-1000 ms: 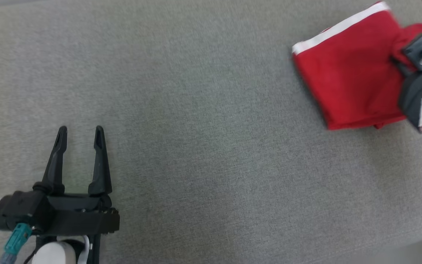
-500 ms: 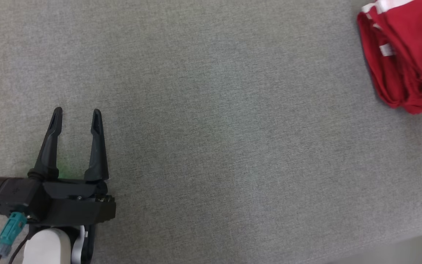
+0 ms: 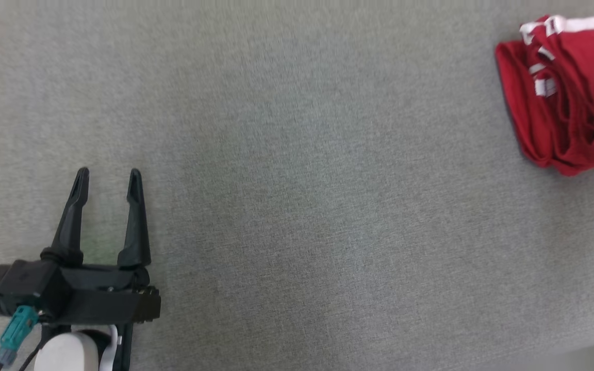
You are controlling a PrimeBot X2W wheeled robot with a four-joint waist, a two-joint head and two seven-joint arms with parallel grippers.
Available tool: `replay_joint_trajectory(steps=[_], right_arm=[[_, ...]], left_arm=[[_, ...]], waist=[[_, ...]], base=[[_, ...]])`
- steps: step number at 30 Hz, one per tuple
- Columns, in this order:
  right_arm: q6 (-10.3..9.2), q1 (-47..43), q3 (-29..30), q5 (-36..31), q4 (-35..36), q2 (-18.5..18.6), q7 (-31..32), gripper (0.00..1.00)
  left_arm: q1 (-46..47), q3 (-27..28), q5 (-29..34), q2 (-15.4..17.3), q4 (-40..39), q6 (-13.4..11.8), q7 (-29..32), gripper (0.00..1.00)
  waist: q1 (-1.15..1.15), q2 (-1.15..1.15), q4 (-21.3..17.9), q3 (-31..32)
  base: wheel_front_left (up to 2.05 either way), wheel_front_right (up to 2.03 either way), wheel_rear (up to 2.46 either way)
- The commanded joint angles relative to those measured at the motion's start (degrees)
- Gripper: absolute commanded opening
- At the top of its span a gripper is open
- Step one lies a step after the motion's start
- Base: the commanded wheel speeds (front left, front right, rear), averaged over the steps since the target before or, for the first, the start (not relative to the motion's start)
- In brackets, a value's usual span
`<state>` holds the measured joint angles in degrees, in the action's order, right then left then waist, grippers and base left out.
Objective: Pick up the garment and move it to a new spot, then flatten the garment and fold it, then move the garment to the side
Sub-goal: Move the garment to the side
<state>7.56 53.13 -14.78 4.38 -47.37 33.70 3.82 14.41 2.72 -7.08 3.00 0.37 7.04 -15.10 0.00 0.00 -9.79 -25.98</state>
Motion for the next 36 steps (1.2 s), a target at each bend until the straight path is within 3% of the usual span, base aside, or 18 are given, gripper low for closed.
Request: replay_joint_trajectory(steps=[1,10,18,27,36], right_arm=[[-0.18,-1.7,1.0,0.1,1.0,-1.1,-1.2,1.00],[-0.18,-16.9,7.4,10.3,17.1,-11.0,-11.1,1.00],[-0.18,-31.0,6.0,14.4,29.0,-14.6,-14.2,1.00],[-0.18,-37.9,6.4,13.2,26.9,-20.5,-16.2,1.00],[-0.18,-40.6,7.7,12.4,22.2,-23.7,-17.8,1.00]], left_arm=[[-1.0,0.3,-0.5,0.0,0.2,-0.1,0.0,1.00],[-5.0,1.2,-1.6,-0.1,1.9,-2.6,0.0,1.00],[-9.5,1.3,-3.3,-0.1,3.5,-5.1,0.0,1.00],[-14.1,1.8,-4.1,-0.1,6.5,-6.4,0.0,1.00],[-16.0,3.1,-3.3,-0.1,9.3,-5.3,0.0,1.00]], waist=[[0.00,0.00,0.7,3.6],[0.00,0.00,2.9,12.2],[0.00,0.00,4.5,18.3],[0.00,0.00,6.0,22.9],[0.00,0.00,7.5,25.6]], base=[[0.00,0.00,0.00],[0.00,0.00,0.00],[0.00,0.00,0.00],[0.00,0.00,0.00],[0.00,0.00,0.00]])
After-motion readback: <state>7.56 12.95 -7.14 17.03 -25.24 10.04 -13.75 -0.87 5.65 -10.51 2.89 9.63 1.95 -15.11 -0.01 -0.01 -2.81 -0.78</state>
